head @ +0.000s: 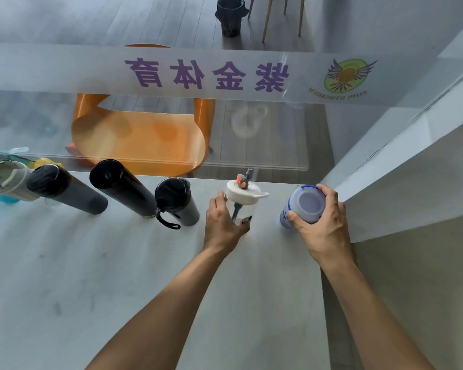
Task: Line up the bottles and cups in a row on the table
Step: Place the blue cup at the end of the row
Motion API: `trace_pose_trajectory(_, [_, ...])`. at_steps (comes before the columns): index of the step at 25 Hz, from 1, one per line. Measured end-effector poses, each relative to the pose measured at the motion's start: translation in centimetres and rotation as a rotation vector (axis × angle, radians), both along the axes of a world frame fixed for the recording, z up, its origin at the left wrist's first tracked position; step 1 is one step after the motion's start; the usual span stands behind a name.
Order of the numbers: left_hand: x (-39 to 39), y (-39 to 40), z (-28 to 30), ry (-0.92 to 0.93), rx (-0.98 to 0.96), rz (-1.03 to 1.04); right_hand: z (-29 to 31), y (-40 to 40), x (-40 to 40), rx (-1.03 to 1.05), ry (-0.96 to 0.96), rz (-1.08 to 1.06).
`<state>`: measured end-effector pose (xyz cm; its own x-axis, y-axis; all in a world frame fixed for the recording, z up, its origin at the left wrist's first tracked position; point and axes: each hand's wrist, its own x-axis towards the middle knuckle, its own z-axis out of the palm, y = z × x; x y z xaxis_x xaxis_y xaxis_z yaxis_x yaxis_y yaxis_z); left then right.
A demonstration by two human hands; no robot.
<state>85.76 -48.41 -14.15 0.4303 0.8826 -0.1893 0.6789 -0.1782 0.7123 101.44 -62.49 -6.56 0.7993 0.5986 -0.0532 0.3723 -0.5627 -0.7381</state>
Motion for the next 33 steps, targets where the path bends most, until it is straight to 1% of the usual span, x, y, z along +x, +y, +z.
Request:
trace_pose_trajectory(1, [0.0, -0.2, 0.0, -0.091, 0.006, 0.000, 0.0, 0.0, 0.1, -0.004, 0.001, 0.003])
trace_pose_trajectory(3, [0.3, -0.6, 0.2, -0.192, 0.002, 0.032, -0.1, 0.1, 0.3, -0.008, -0.001, 0.009])
trace_pose_trajectory(9, [0.5, -0.8, -0.3, -0.245, -0.070, 0.074, -0.3, 0.1, 0.8, 0.020, 0.005, 0.024])
trace_pose_trajectory(14, [0.4, -1.0, 0.0, -0.174, -0.110, 0.056, -0.3, 0.2, 1.0, 0.028, -0.005, 0.027])
trace_pose_trajectory(17, [-1.0, -1.8, 0.8, -0.036, -0.120, 0.059, -0.5, 0.5, 1.3, 0.032, 0.001, 0.037])
trace_pose_trajectory(18, [-1.9, -2.8, 1.7, 0.027, -0.090, 0.055, -0.5, 0.6, 1.3, 0.038, 0.007, 0.034])
trace_pose_trajectory(19, [-3.1, -3.9, 2.9, 0.061, -0.008, 0.044, -0.4, 0.7, 1.3, 0.041, 0.014, 0.030])
trace_pose_trajectory(20, [-4.5, -4.8, 4.5, 0.055, 0.145, 0.023, -0.3, 0.8, 1.2, 0.043, 0.023, 0.029])
trace_pose_trajectory(22, [-6.8, -4.4, 7.9, 0.031, 0.522, -0.040, -0.2, 0.9, 1.3, 0.044, 0.029, 0.027])
trace_pose_trajectory(23, [-7.4, -3.0, 9.2, 0.071, 0.654, -0.054, -0.2, 1.0, 1.4, 0.039, 0.028, 0.030])
trace_pose_trajectory(24, [-7.7, -1.2, 10.4, 0.166, 0.703, -0.050, -0.1, 1.1, 1.5, 0.035, 0.025, 0.035])
trace_pose_trajectory(25, [-7.9, 0.8, 11.3, 0.297, 0.659, -0.049, 0.0, 1.4, 1.7, 0.030, 0.026, 0.036])
trace_pose_trajectory(26, [-7.9, 2.7, 11.7, 0.416, 0.544, -0.058, 0.1, 1.6, 1.9, 0.027, 0.030, 0.032])
trace_pose_trajectory(27, [-7.9, 4.1, 11.6, 0.489, 0.409, -0.068, 0.2, 1.8, 2.0, 0.021, 0.035, 0.025])
trace_pose_trajectory(28, [-7.8, 5.0, 11.2, 0.504, 0.303, -0.080, 0.3, 2.1, 2.1, 0.016, 0.034, 0.021])
trace_pose_trajectory(29, [-7.8, 5.5, 10.6, 0.474, 0.248, -0.092, 0.4, 2.2, 2.1, 0.006, 0.034, 0.021])
trace_pose_trajectory(31, [-7.5, 6.2, 9.9, 0.363, 0.243, -0.088, 0.5, 2.5, 2.1, -0.009, 0.031, 0.021])
trace_pose_trajectory(33, [-7.0, 6.8, 9.9, 0.309, 0.248, -0.091, 0.5, 2.6, 2.2, -0.014, 0.029, 0.016])
